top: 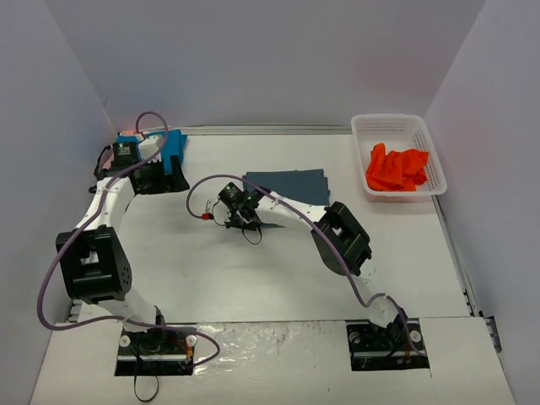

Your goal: Fold and stack the t-shirts

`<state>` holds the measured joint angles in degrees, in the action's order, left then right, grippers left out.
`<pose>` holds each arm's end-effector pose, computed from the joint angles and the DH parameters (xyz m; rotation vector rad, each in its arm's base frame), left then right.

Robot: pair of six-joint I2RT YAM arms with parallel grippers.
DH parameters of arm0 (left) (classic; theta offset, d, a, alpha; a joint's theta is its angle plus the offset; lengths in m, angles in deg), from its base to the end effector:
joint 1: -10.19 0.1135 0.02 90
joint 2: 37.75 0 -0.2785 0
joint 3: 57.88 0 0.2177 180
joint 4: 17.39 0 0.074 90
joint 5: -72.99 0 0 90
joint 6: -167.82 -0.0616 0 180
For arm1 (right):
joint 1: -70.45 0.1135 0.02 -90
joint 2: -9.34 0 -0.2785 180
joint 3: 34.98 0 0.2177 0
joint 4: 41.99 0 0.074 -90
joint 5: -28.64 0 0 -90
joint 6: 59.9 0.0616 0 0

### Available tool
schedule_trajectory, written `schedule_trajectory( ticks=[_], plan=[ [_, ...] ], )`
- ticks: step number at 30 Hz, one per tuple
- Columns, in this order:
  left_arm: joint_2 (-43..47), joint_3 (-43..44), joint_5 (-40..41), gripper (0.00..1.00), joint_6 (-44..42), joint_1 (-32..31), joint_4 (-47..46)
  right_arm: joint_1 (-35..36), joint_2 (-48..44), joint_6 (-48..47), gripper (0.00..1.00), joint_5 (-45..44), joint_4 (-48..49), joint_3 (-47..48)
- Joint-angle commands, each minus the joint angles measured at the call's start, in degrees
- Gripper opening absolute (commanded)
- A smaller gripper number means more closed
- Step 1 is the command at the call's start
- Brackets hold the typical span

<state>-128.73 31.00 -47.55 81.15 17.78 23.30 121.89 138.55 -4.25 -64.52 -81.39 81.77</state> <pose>0.3368 0.0133 0.2977 0.0529 2.2567 -0.5751 0.3095 0.3829 0.1757 -1.6672 1.8291 0.0596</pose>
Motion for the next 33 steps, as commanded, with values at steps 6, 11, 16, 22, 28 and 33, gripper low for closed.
schedule_trajectory(
  ticks=[6,11,16,22,28,33],
  plan=[
    [-9.0,5.3,-18.9,0.94,15.5,0.2,-3.9,0.4,-7.1,-0.5,0.00,-3.5,-4.1,1.2],
    [-17.5,6.8,-26.5,0.94,26.5,-0.7,-10.1,0.6,-9.5,-0.7,0.00,-4.5,-4.4,1.2],
    [-23.1,8.1,-29.2,0.94,32.2,-4.4,-13.8,0.6,-9.9,-0.9,0.00,-5.1,-4.7,1.6],
    [-27.6,8.6,-28.1,0.94,42.2,-7.9,-22.2,0.9,-8.6,-1.0,0.00,-5.4,-6.3,3.7],
    [-29.8,8.6,-25.4,0.94,55.1,-12.7,-35.6,1.1,-7.6,-1.2,0.00,-6.1,-7.4,5.1],
    [-31.2,9.4,-23.5,0.94,55.6,-17.3,-34.5,1.1,-7.7,-1.2,0.00,-6.4,-7.5,5.2]
  ],
)
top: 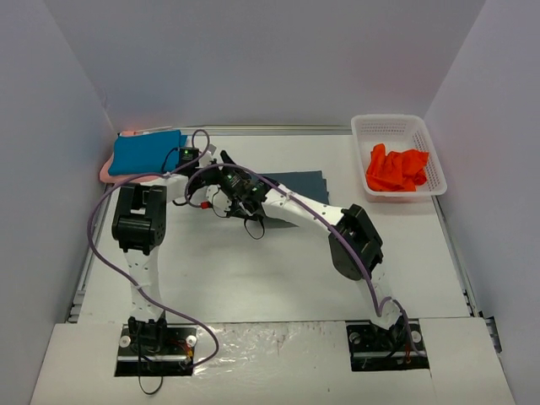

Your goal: Fold and stack the t-shirts

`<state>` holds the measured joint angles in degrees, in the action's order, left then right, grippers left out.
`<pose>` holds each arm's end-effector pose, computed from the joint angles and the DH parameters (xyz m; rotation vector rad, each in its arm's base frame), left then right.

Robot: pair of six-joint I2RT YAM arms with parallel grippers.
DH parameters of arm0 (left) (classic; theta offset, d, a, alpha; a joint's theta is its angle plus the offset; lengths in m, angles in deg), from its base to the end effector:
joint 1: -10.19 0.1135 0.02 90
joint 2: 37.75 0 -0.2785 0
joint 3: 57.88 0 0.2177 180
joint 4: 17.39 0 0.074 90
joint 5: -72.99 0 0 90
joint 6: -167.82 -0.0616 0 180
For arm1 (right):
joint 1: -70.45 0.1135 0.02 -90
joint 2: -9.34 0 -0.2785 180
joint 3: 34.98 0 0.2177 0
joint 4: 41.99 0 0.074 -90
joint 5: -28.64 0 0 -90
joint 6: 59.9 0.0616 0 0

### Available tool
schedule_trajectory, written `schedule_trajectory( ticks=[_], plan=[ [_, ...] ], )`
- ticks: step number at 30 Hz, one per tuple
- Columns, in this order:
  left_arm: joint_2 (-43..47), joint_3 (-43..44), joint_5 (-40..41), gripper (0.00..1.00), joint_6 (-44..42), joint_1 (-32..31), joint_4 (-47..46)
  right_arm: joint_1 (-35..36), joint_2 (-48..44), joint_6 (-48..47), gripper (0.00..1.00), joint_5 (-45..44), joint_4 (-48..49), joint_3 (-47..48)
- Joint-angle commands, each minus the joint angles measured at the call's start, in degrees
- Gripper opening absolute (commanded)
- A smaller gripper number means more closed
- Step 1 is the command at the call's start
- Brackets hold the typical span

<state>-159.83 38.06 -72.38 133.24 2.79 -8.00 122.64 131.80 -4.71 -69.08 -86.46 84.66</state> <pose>0.4418 -0.1085 0.1902 -0.3664 2.3403 -1.6375 0.2999 0.3730 0.2386 -1.5965 1.7738 -0.0182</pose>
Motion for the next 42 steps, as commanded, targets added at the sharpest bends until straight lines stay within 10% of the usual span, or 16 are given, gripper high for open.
schedule_trajectory(
  ticks=[1,17,29,31,36,42],
  plan=[
    [-0.3,2.2,1.3,0.94,3.6,-2.8,-3.2,0.4,-0.9,-0.8,0.00,-1.9,-2.4,2.2],
    [2.5,3.6,7.0,0.94,-11.8,-5.8,17.7,-0.2,0.2,-1.4,0.00,-2.5,-2.4,1.6],
    [0.5,1.8,4.7,0.96,-5.0,-8.4,7.7,-0.4,-0.1,-1.4,0.00,-3.0,-3.1,3.0],
    [-0.9,2.3,3.8,0.81,-3.2,-8.9,4.5,-0.4,0.0,-1.3,0.00,-2.9,-3.2,3.1],
    [-2.3,2.7,2.6,0.04,1.3,-10.1,0.3,-0.6,0.0,-1.4,0.00,-2.8,-3.3,2.8],
    [-1.9,4.6,2.4,0.02,-2.2,-9.6,4.6,-0.9,-1.1,-1.5,0.07,-2.6,-4.2,1.5]
  ],
)
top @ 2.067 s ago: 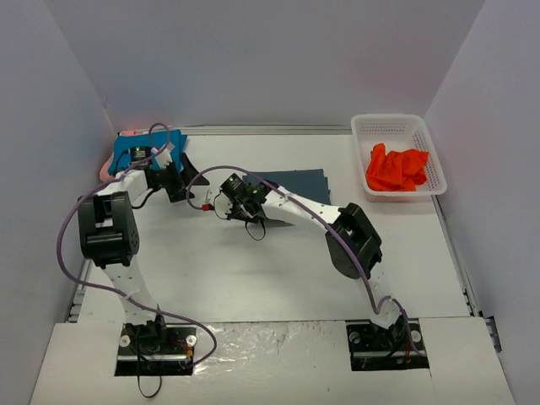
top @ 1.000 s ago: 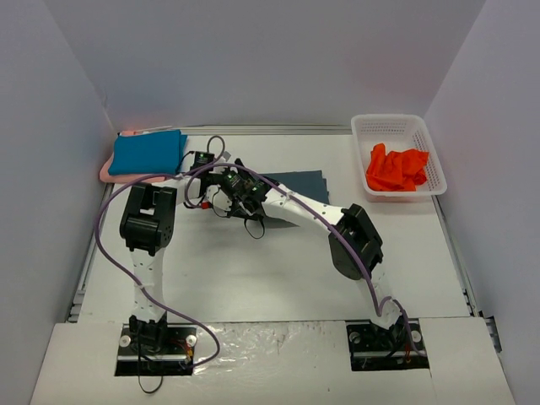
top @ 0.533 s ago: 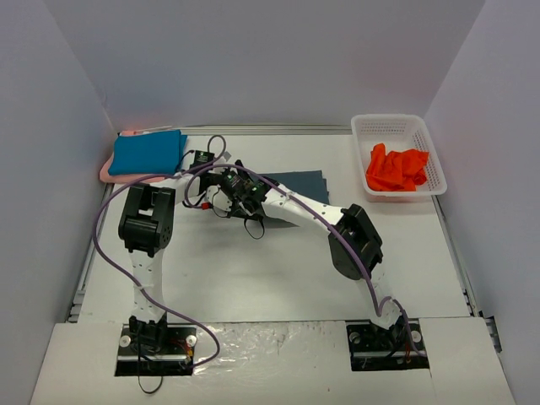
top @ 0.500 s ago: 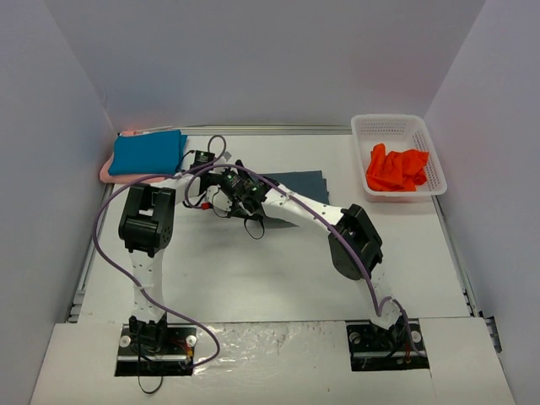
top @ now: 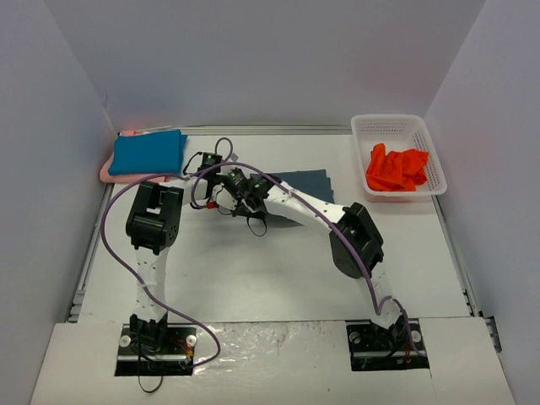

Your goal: Fold and stack the t-shirts

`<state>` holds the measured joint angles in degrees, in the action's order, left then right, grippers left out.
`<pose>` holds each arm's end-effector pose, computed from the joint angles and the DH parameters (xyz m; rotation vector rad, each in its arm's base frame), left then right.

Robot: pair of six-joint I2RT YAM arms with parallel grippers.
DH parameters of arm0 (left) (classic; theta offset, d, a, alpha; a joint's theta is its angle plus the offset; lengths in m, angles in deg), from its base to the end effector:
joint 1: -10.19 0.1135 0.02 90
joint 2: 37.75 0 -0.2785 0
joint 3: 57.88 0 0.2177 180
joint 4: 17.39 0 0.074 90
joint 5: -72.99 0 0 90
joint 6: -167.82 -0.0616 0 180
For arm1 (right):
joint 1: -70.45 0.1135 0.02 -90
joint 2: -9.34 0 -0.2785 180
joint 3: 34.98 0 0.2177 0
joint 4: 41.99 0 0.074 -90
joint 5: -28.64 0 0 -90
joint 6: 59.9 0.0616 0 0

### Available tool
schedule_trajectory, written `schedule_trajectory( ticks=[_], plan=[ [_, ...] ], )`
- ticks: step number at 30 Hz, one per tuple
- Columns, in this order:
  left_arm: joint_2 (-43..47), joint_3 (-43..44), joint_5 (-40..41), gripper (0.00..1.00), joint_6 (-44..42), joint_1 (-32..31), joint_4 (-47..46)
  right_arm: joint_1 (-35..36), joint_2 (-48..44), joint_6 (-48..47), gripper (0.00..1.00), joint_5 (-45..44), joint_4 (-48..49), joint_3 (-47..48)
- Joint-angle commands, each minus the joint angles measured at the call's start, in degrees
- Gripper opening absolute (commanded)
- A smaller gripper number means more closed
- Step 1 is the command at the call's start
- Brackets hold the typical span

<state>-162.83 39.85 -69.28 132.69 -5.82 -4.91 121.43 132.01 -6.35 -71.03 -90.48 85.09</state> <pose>0.4280 -0.1735 0.1699 -0.2824 2.4811 -1.6335 0.3055 0.3605 0.2332 -1.6378 1.8187 -0.0960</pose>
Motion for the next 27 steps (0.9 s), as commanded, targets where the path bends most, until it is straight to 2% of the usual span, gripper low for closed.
schedule_trajectory(
  ticks=[1,2,3,8,10,12,15,16,22,27],
  plan=[
    [1.1,3.3,-0.5,0.02,-2.7,-0.1,2.5,0.3,-2.8,-0.1,0.23,-0.5,-0.7,-0.4],
    [1.1,3.8,0.1,0.02,-3.7,0.4,5.5,0.3,-4.2,-0.5,0.81,-0.3,-1.3,-1.8],
    [1.1,4.4,0.1,0.02,-4.6,1.0,5.6,0.2,-5.9,-1.5,1.00,0.3,-1.2,-3.9],
    [1.5,7.6,2.0,0.02,-10.2,4.8,13.0,-2.9,-26.1,-6.0,1.00,7.5,-5.9,-20.7],
    [1.2,10.8,4.0,0.02,-15.4,5.5,16.9,-9.2,-33.9,-8.7,1.00,13.2,-8.7,-23.8],
    [1.4,12.0,7.1,0.03,-18.6,7.0,21.7,-16.0,-37.6,-8.7,1.00,12.9,-10.7,-27.1],
    [1.6,15.5,10.4,0.02,-24.4,8.2,27.3,-21.3,-43.1,-8.3,1.00,12.3,-11.1,-31.5],
    [1.3,17.3,14.3,0.02,-26.5,8.3,30.1,-22.2,-44.8,-8.0,1.00,14.7,-10.9,-32.4],
    [-4.2,36.2,28.6,0.03,-41.0,8.1,49.8,-24.9,-43.6,-6.1,1.00,27.3,-9.1,-36.7],
    [-7.5,47.1,39.4,0.02,-49.3,7.9,56.7,-26.1,-36.3,-6.4,1.00,33.9,-7.1,-39.6]
  ],
)
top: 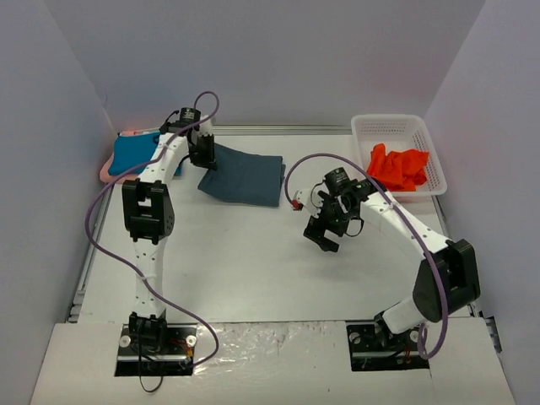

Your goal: Fold and stack the t-shirts

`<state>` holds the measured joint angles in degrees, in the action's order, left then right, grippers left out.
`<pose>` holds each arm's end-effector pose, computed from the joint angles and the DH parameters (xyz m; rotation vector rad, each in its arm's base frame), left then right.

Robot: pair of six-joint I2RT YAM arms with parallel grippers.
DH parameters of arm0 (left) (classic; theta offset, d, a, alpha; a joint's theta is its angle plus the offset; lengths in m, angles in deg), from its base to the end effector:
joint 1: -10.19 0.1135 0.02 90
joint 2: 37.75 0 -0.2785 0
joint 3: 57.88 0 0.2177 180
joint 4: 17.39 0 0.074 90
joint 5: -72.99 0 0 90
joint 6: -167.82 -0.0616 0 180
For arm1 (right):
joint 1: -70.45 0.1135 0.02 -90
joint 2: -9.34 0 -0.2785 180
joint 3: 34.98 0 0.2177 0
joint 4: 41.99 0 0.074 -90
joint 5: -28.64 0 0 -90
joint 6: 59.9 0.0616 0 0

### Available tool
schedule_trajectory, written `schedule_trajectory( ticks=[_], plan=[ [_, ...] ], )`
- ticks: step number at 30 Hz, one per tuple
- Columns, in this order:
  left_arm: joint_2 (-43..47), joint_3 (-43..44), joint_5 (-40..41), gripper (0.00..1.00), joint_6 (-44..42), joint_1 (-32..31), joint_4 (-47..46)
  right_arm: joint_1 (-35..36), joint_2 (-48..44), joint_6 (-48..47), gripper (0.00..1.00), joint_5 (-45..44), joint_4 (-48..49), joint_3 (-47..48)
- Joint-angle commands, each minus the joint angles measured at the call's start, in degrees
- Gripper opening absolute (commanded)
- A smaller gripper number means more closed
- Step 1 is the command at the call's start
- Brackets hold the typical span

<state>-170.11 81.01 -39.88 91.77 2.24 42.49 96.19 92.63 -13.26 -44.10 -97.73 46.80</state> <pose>0.4939 -0.0931 0.2391 0.0366 2.5169 -0.6568 0.2415 0.1367 0.2726 -1.5224 2.0127 0.2647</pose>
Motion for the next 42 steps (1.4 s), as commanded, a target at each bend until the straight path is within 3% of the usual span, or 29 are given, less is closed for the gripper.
schedule_trajectory(
  ticks=[1,5,8,17,26,33,42],
  plan=[
    [-1.5,7.5,12.8,0.02,-10.3,-0.1,9.8,-1.2,4.2,0.5,1.00,8.5,0.6,-1.6],
    [-7.5,24.4,22.0,0.02,-16.1,0.1,16.2,-1.4,9.2,0.6,1.00,9.1,0.9,-2.2],
    [-10.1,31.5,30.0,0.02,-20.0,0.2,17.9,-1.6,10.5,0.4,1.00,10.3,1.1,-3.0],
    [-6.2,27.4,40.9,0.02,-26.7,0.4,6.1,-2.5,11.6,0.4,1.00,10.8,1.6,-4.9],
    [-2.0,29.6,41.1,0.02,-27.5,1.4,-0.4,-2.7,14.4,0.5,1.00,9.0,1.8,-5.6],
    [2.2,29.6,39.0,0.02,-23.4,2.8,-4.5,-2.7,15.9,0.8,1.00,7.8,2.0,-6.1],
    [3.3,31.8,39.2,0.02,-23.5,5.1,-3.9,-2.7,17.0,1.3,1.00,5.8,2.7,-6.7]
  ],
)
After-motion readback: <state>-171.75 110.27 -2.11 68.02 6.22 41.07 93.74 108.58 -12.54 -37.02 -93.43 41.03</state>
